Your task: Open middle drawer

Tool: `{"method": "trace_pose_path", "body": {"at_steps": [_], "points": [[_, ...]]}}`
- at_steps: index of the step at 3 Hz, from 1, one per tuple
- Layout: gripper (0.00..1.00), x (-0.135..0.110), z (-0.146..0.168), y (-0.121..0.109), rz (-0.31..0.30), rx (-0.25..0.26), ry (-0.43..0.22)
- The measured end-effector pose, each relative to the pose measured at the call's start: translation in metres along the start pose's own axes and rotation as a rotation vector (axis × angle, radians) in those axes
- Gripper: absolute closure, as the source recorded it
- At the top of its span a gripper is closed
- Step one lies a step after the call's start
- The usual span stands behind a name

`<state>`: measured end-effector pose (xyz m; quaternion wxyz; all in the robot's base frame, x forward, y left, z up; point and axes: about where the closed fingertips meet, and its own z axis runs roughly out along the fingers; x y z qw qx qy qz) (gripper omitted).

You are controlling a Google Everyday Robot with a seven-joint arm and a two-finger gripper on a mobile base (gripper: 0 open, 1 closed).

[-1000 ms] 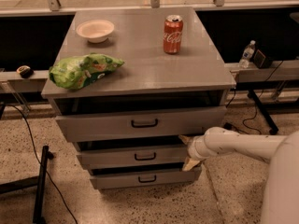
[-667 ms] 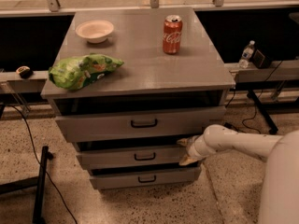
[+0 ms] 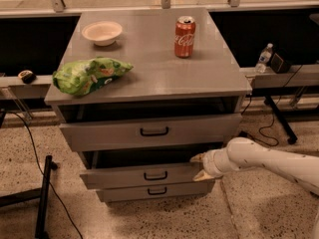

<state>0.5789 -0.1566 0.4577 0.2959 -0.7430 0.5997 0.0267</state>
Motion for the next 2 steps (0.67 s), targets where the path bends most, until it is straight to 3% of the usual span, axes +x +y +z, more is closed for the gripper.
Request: {"method": "trace_pose_path", "body": {"at_steps": [2], "points": [[0.43, -0.007, -0.007, 0.083, 0.048, -0.171, -0.013]]}}
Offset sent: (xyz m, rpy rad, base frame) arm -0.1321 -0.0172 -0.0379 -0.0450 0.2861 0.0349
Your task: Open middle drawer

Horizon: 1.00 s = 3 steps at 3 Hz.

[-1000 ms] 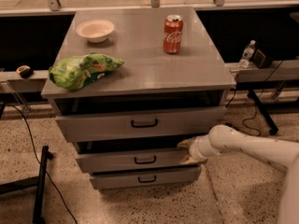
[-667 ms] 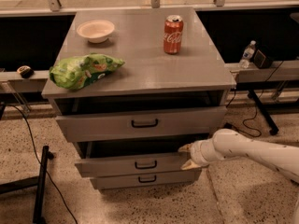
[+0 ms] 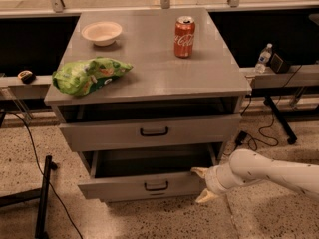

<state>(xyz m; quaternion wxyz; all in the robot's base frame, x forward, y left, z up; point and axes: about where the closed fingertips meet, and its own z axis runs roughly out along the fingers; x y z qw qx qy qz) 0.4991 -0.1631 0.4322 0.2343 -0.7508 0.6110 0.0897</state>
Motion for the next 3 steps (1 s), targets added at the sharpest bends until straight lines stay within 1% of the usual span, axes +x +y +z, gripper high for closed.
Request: {"method": "trace_pose_path", "body": {"at_steps": [1, 2, 3], "points": [[0.43, -0.001, -0.003, -0.002, 0.001, 0.0, 0.0], [0.43, -0.007, -0.013, 0.03, 0.027, -0.052, -0.001], [0.42, -0.016, -0.032, 0.051, 0.033, -0.069, 0.013]]}}
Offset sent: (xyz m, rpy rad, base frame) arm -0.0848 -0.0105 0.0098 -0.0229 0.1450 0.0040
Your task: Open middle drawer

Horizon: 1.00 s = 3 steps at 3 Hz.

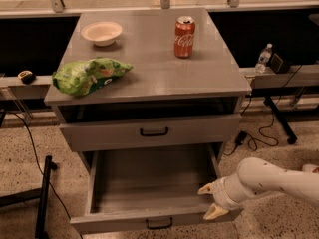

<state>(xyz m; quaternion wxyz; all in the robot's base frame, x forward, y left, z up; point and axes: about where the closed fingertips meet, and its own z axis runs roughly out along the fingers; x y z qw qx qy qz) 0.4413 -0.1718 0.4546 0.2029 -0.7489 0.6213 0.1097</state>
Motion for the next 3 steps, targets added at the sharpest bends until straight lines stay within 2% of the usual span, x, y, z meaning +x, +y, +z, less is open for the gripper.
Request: {"method": "trace_pose_path", "body": {"at_steps": [1, 2, 3], "points": [[0.42, -0.016, -0.035, -0.001, -0.047, 0.048, 0.043], [0.58, -0.036, -0.049, -0.025, -0.097, 0.099, 0.006], [0.82, -0.033, -0.016, -0.081, -0.109, 0.173, -0.068]]}}
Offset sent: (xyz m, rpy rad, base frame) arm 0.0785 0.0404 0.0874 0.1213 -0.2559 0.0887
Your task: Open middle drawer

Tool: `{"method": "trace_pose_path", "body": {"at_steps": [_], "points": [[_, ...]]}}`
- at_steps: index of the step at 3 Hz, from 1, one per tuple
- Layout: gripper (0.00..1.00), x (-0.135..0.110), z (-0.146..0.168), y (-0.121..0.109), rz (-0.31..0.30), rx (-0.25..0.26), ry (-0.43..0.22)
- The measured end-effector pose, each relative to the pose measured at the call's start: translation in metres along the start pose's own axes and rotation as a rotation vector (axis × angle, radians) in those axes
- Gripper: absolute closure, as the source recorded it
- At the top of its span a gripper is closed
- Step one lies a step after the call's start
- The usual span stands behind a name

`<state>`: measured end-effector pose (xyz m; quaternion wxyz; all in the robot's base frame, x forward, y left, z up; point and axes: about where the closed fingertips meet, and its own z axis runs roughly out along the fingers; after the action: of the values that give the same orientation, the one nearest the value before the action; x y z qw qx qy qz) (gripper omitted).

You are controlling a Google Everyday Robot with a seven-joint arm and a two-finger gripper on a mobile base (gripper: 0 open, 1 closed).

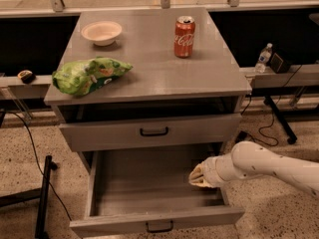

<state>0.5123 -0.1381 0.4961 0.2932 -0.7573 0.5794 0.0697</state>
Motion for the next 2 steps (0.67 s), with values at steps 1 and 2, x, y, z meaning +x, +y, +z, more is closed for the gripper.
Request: {"method": "trace_pose_path", "body": {"at_steps": [1, 2], "points": [[1.0, 0.021, 0.059, -0.016, 0.034, -0.002, -0.047], [1.0, 0.035, 0.101, -0.009, 0.05, -0.072, -0.04]]}}
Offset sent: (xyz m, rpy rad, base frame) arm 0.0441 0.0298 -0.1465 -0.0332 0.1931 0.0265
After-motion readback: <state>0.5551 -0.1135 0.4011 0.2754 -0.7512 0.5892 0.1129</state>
